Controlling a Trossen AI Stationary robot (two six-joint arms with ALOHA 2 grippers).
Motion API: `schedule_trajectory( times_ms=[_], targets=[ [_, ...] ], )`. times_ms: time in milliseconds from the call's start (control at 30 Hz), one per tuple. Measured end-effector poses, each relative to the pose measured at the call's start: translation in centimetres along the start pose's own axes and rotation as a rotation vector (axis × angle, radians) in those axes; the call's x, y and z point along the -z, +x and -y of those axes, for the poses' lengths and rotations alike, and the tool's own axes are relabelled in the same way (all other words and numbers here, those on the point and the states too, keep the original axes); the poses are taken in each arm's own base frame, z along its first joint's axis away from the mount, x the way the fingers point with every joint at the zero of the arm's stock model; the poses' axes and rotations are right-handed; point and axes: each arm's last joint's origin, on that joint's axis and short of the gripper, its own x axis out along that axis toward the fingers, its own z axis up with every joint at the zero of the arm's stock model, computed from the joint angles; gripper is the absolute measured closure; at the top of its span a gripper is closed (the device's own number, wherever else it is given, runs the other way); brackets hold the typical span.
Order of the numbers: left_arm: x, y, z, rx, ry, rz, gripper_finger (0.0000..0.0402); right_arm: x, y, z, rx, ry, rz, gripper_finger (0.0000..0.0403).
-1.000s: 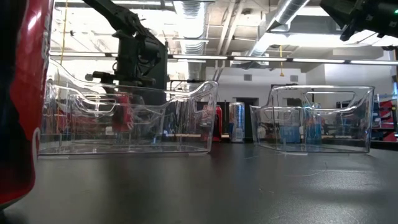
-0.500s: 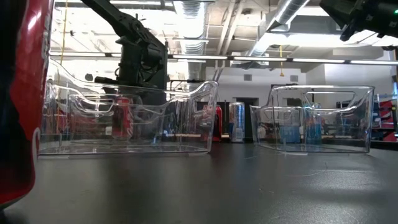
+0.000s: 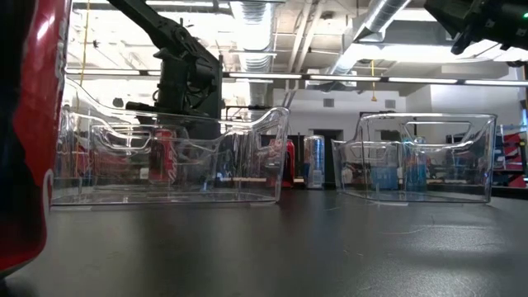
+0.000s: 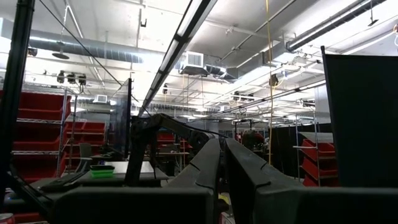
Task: Sort soda cans
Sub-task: Put the top left red soda can into the left transparent bin
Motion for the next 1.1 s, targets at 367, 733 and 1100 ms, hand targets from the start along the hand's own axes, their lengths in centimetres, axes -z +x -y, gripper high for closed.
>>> schedule_trajectory(
  times_ms=[367, 733, 1100],
  targets=[
    [0.0, 0.0, 0.0, 0.001, -0.017, 0.003, 0.0046, 0.0, 0.0, 0.0, 0.000, 0.000, 0.001, 0.0356],
    [0.0, 0.0, 0.0, -0.002, 0.001, 0.006, 0.0032, 0.0, 0.0, 0.0, 0.000, 0.000, 0.001, 0.0356],
    [-1.1, -2.6, 0.4, 0.040, 0.031, 0.057, 0.0031, 0.0, 0.0, 0.0, 0.000, 0.000, 0.001, 0.0356]
  ],
)
